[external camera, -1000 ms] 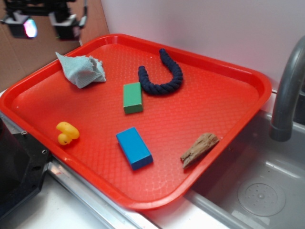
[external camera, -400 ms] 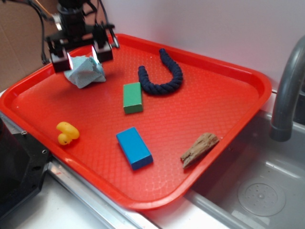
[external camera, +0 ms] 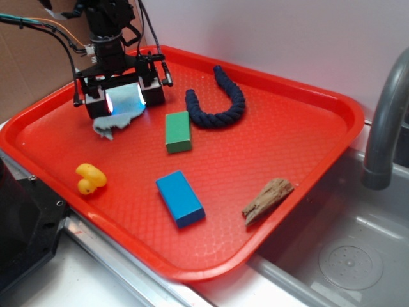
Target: Grab the blue cloth.
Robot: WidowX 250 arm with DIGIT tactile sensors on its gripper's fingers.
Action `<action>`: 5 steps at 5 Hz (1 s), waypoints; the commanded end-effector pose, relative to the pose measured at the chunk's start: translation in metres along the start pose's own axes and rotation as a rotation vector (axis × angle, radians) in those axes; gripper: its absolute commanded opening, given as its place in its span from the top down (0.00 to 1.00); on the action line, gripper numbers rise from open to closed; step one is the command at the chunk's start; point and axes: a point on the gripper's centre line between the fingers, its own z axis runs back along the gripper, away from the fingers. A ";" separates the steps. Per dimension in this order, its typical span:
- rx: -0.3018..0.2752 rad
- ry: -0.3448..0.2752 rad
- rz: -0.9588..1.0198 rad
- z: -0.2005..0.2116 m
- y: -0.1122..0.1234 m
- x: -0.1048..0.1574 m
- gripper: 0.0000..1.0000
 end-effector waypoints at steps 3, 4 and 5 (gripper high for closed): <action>0.023 0.062 -0.278 0.019 0.061 -0.004 1.00; 0.021 0.041 -0.399 0.047 0.051 -0.022 1.00; 0.010 -0.006 -0.516 0.069 0.032 -0.033 1.00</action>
